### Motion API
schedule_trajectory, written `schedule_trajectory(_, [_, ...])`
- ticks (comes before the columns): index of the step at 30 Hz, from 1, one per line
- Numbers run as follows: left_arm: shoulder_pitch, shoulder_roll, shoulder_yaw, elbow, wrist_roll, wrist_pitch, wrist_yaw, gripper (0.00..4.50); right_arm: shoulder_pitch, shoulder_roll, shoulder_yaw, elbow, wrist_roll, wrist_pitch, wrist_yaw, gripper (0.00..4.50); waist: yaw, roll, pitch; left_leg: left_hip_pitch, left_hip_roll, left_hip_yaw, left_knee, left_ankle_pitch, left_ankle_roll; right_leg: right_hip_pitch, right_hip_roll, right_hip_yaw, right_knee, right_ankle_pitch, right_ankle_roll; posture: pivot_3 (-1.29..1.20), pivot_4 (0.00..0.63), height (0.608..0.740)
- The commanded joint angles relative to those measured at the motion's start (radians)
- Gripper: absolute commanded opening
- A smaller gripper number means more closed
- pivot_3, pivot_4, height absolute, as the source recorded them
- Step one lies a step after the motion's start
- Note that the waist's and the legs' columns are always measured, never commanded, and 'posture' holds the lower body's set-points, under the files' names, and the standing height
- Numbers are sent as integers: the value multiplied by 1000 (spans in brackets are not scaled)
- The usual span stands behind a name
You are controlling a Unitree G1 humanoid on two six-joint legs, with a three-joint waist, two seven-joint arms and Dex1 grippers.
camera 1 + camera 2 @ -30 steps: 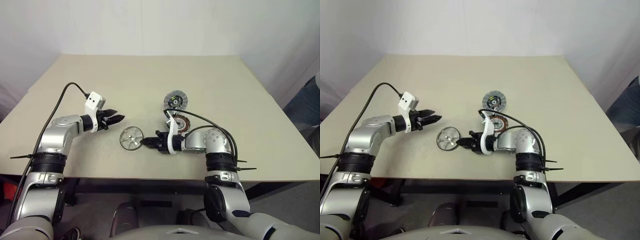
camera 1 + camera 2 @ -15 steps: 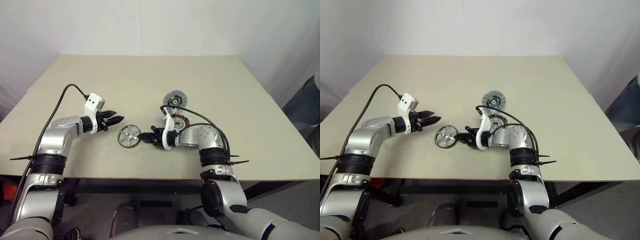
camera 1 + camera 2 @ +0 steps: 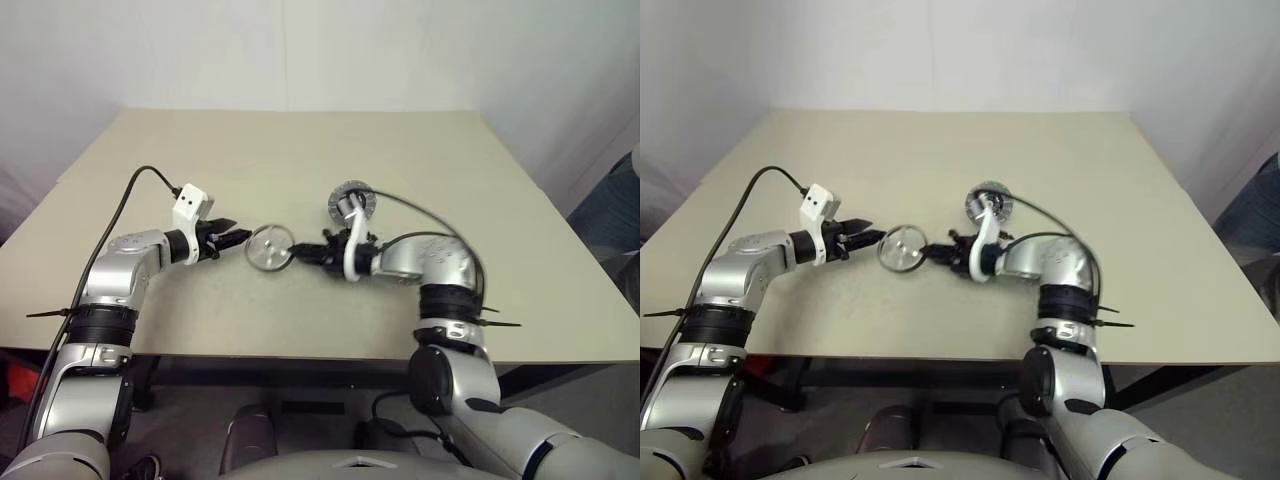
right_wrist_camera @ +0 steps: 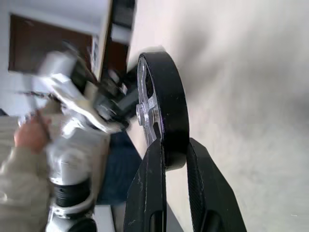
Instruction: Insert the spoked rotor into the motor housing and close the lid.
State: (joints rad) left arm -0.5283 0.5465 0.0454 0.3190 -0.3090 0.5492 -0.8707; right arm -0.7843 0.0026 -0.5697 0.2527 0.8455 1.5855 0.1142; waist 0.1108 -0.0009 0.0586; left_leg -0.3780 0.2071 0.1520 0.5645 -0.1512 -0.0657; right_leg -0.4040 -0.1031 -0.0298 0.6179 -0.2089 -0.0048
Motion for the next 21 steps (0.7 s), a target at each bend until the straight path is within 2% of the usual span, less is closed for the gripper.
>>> schedule_trajectory(1, [4,-9,15,-16,-10,-22,5,2657,-35,-77,-113,-67,34,29,-56,280,4,0,0,0,0,0,0,0,0,0,0,0,0,0,0,0,0,740])
schedule_trajectory(5, [5,-33,14,-14,-13,-32,11,2657,-34,-161,-214,-89,33,29,-129,280,15,0,0,0,0,1,0,0,0,0,0,1,0,0,0,0,0,740])
schedule_trajectory(8, [-4,-53,13,-9,-14,-35,14,2657,-6,-171,-256,-107,49,29,-176,280,14,1,0,0,1,1,0,0,0,-1,1,1,0,0,0,0,0,740])
schedule_trajectory(12, [-23,-74,7,8,-6,-46,16,2657,52,-124,-283,-151,63,29,-241,280,14,1,0,1,1,1,0,0,0,-1,3,2,0,0,0,0,0,740])
schedule_trajectory(21, [-42,-64,5,40,3,-65,3,2657,168,-6,-270,-257,214,29,-385,280,15,3,1,1,1,1,0,0,0,-1,2,2,0,0,0,0,0,740])
